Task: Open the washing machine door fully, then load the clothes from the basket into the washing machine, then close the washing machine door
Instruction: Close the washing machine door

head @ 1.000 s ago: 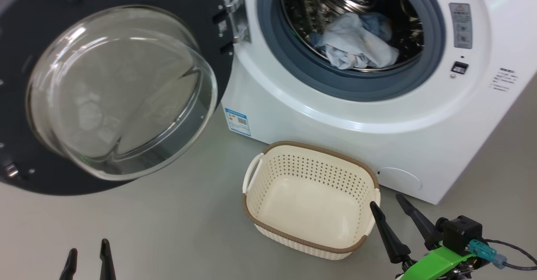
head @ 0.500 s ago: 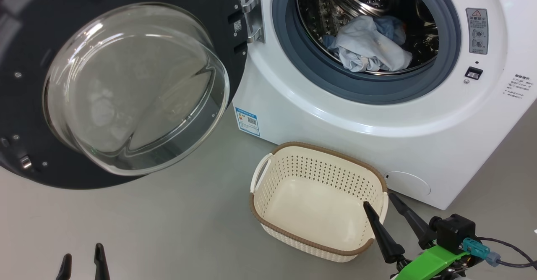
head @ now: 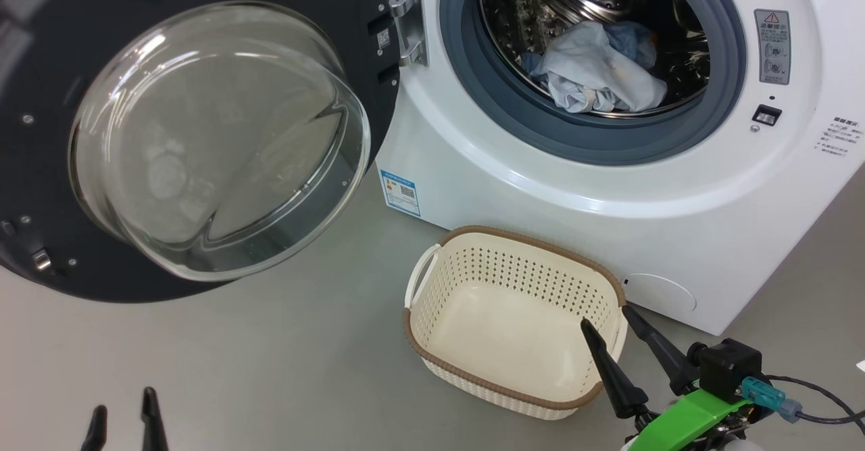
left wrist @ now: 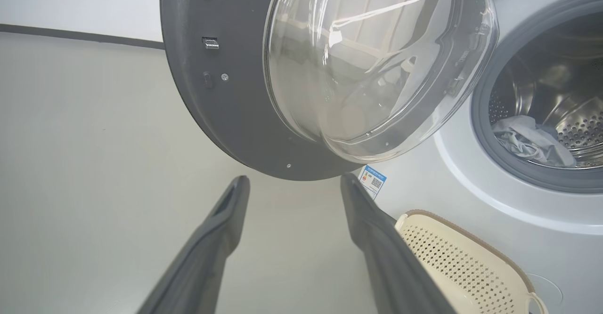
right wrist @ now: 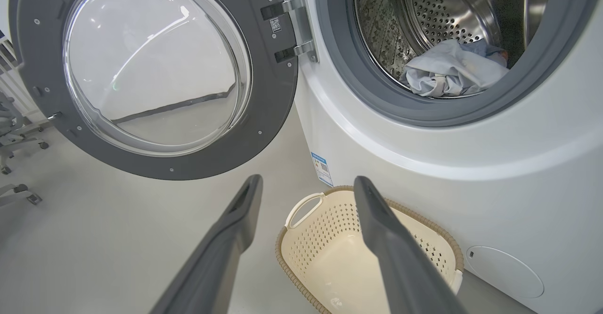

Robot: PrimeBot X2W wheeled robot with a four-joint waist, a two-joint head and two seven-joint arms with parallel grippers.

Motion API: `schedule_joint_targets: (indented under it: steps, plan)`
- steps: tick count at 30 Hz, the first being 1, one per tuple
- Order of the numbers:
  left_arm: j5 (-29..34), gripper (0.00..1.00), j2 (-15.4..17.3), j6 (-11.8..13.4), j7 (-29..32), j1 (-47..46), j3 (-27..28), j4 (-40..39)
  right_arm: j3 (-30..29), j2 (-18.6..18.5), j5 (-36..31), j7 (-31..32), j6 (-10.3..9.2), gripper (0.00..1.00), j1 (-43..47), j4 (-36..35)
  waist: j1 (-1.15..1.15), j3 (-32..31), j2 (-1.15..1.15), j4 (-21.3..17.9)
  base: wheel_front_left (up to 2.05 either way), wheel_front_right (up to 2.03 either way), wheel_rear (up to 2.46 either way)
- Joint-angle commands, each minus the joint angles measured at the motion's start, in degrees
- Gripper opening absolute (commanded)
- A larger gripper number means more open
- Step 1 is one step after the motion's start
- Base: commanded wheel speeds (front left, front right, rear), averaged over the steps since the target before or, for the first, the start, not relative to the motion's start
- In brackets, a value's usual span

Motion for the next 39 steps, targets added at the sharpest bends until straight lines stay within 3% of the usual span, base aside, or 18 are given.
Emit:
schedule_joint_targets:
  steps: [1,2,4,9,11,15,20,24,32,39]
  plan:
    - [-0.8,0.79,0.7,0.0,-0.4,-1.2,2.4,-2.1,1.2,-0.5,0.3,-0.3,0.16,1.00,-1.7,-1.2,0.00,0.1,0.00,0.0,0.00,0.00,0.00]
    - [-1.1,0.48,0.7,0.0,-0.4,-1.3,2.7,-2.6,1.2,-0.5,0.3,-0.3,0.16,1.00,-1.7,-1.2,0.00,0.1,0.00,0.0,0.00,0.00,0.00]
    - [-2.1,0.00,0.7,0.0,-0.4,-1.8,3.7,-3.9,1.1,-0.4,0.4,-0.3,0.16,1.00,-1.6,-1.2,0.00,0.1,0.00,0.0,0.00,0.00,0.00]
    - [-1.3,0.00,0.9,0.0,-0.4,-4.3,7.7,-9.9,0.2,-0.1,0.4,-0.3,0.16,1.00,-0.7,-1.6,0.00,0.1,0.00,-0.1,0.00,0.00,0.00]
    - [-1.8,0.00,2.4,-0.1,-0.4,-5.9,8.7,-12.4,-0.3,0.0,0.4,-0.3,0.16,1.00,-0.1,-1.7,0.00,0.1,0.00,-0.2,0.00,0.00,0.00]
    - [-4.9,0.00,8.2,-0.1,-0.4,-9.9,10.3,-15.5,-1.3,0.5,0.1,-0.3,0.16,1.00,1.1,-2.0,0.00,0.0,0.00,-0.5,0.00,0.00,0.00]
    - [-13.6,0.00,17.6,-0.1,-0.4,-16.6,13.0,-14.3,-1.4,0.7,-0.3,-0.3,0.16,1.00,1.4,-2.2,0.00,0.9,0.00,-1.9,0.00,0.00,0.00]
    - [-20.8,0.00,25.0,-0.1,-0.4,-22.2,14.2,-9.9,-1.8,0.5,-0.3,-0.3,0.16,1.00,1.4,-2.3,0.00,1.8,0.00,-2.9,0.00,0.00,0.00]
    - [-36.8,0.00,36.9,-0.1,2.5,-32.8,13.0,5.1,-1.7,0.0,-0.5,-0.3,0.16,1.00,0.9,-2.6,0.00,3.8,0.00,-4.9,0.00,0.00,0.00]
    - [-50.4,0.00,43.8,-0.1,10.7,-41.0,9.4,18.5,-1.5,-0.9,-0.7,-0.3,0.16,1.00,-0.1,-2.9,0.00,6.8,0.00,-6.0,0.00,0.00,0.00]
